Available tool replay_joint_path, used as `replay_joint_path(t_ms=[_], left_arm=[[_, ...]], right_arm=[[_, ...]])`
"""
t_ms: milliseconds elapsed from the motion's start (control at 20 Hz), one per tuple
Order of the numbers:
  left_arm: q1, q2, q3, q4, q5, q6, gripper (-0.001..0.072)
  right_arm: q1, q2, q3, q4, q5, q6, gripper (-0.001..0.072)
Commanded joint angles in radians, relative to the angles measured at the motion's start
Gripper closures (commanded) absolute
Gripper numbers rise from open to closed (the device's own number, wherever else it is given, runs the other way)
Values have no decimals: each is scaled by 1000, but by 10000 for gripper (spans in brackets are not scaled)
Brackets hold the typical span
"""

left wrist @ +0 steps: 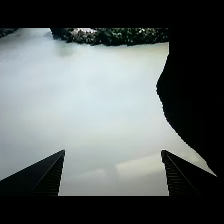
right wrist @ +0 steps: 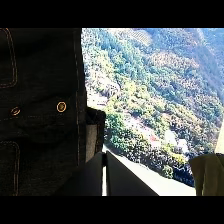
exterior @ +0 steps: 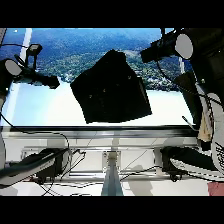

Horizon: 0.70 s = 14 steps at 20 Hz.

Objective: Fold the clothes and pants, and hang the long-sleeved shirts on hangers.

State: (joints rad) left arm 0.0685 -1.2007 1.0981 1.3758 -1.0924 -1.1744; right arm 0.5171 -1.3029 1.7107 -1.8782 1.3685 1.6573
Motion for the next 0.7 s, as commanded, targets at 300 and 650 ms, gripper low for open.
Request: replay_joint_path(t_ms=[300,650], left_arm=[[0,2,1,-68,-103,-82,18],[4,137,2,-69,-121,-75,18]], right_arm=[[-202,0,-4,-3,28,-216,697],[-649,0,-301,665,140,-380,696]])
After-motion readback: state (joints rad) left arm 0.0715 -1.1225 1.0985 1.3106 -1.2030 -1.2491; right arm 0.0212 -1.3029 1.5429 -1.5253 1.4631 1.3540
